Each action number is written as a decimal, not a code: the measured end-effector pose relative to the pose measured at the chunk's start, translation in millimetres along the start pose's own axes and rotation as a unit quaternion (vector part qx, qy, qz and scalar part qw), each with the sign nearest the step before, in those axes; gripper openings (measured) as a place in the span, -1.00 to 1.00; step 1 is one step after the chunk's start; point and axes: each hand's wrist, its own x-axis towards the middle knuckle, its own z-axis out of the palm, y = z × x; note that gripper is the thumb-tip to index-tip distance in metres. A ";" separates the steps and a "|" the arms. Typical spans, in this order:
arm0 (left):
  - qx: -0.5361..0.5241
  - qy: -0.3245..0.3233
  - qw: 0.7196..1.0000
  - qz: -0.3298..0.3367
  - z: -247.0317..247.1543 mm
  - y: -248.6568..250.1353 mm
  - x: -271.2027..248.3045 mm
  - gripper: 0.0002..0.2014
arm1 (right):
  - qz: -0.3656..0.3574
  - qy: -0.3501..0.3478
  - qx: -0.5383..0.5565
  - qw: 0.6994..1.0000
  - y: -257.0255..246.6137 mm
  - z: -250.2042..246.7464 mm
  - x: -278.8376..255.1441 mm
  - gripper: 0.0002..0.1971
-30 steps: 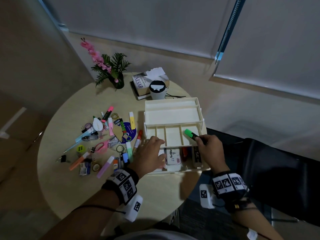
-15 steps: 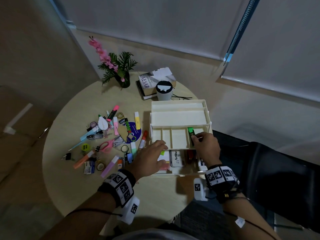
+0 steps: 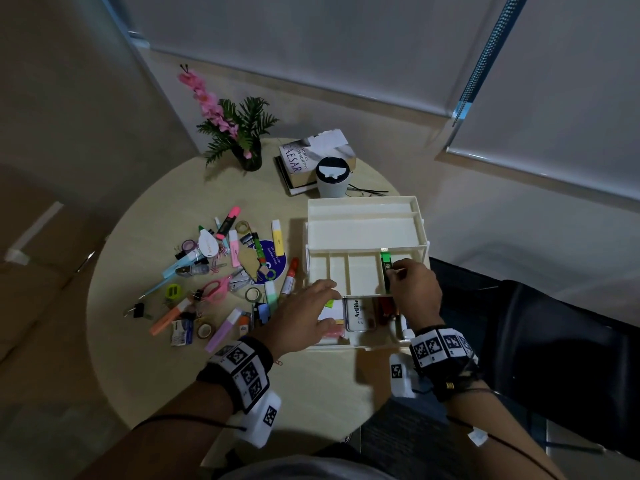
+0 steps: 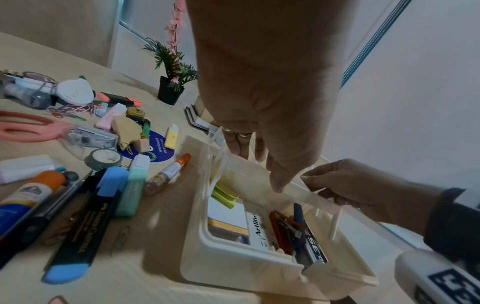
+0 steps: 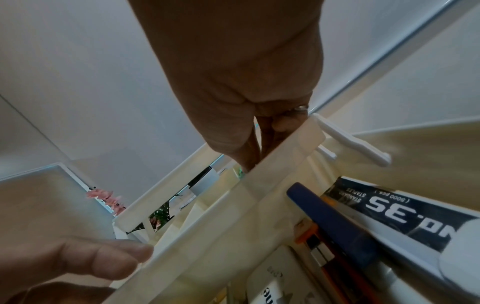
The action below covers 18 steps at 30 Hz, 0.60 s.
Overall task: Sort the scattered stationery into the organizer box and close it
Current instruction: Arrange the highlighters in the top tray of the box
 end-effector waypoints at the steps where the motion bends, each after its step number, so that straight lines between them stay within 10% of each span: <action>1: -0.017 0.003 1.000 0.003 -1.5 -1.8 -2.4 -0.56 | -0.007 0.006 0.000 1.000 -0.3 0.2 -1.2 -0.84; 6: -0.078 0.070 0.994 0.032 -14.2 -18.1 -26.7 -0.72 | -0.066 0.050 0.038 0.996 -18.3 -2.1 -18.7 -0.88; 13: -0.139 0.102 0.985 -0.022 -28.7 -86.2 -78.8 -0.77 | -0.197 -0.058 0.095 0.974 -90.8 34.8 -57.0 -0.56; 18: -0.127 0.113 0.983 -0.070 -32.5 -142.6 -119.4 -0.82 | -0.234 -0.154 0.064 0.958 -142.9 83.9 -75.5 -0.71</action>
